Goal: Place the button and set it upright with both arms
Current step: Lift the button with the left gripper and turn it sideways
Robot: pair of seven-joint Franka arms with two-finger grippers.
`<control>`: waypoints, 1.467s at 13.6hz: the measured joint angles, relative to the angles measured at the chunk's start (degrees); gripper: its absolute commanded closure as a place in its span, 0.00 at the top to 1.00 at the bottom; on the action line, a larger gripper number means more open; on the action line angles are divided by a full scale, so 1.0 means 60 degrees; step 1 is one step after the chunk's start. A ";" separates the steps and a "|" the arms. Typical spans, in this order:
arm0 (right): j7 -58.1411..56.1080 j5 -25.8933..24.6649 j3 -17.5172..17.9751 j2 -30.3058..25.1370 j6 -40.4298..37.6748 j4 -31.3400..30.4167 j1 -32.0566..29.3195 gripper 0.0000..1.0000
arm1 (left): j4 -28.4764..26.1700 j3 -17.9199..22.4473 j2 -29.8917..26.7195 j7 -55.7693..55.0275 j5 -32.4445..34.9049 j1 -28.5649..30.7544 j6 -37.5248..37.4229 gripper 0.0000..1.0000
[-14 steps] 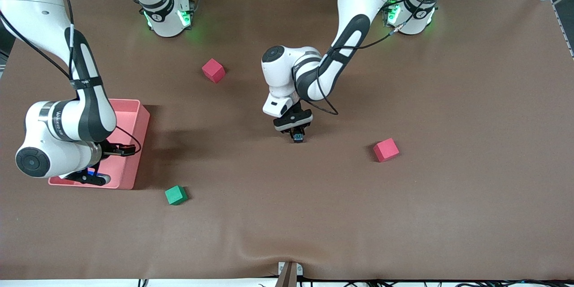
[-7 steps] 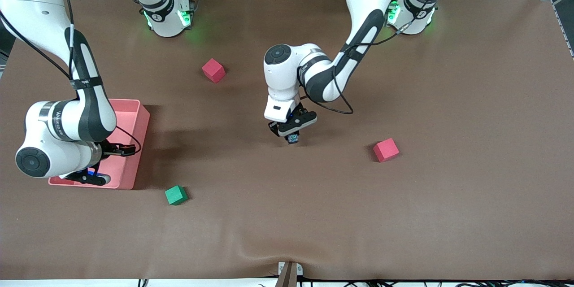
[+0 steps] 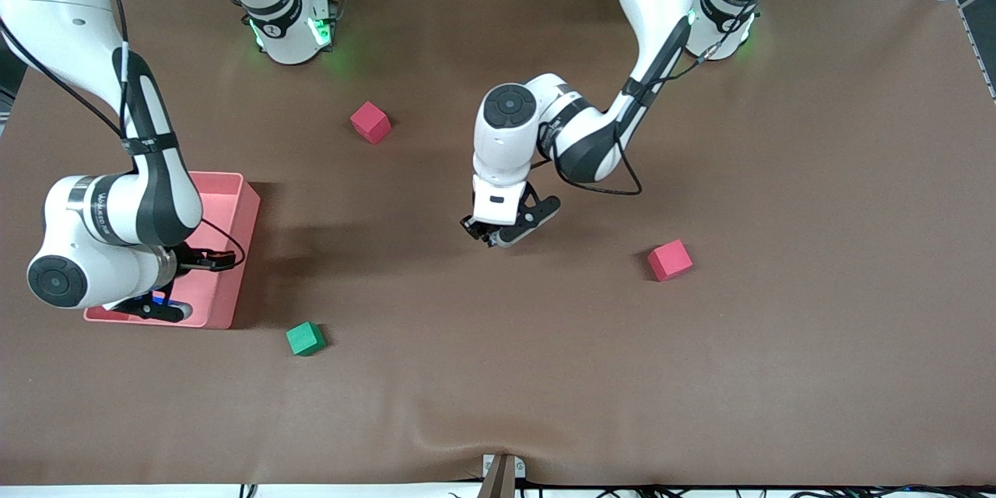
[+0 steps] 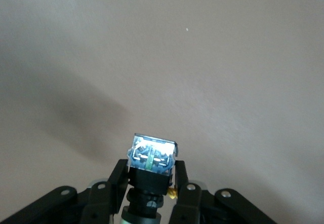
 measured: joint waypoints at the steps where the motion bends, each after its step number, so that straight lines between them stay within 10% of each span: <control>1: 0.0000 0.0000 0.0000 0.0000 0.0000 0.0000 0.0000 1.00 | 0.0065 0.0000 0.0000 0.0070 -0.0427 0.0037 0.0003 0.00; 20: 0.0000 -0.0009 0.0004 0.0043 0.0009 0.0000 0.0001 1.00 | 0.0078 0.0093 0.0572 0.3802 -1.1713 0.1763 0.0251 0.02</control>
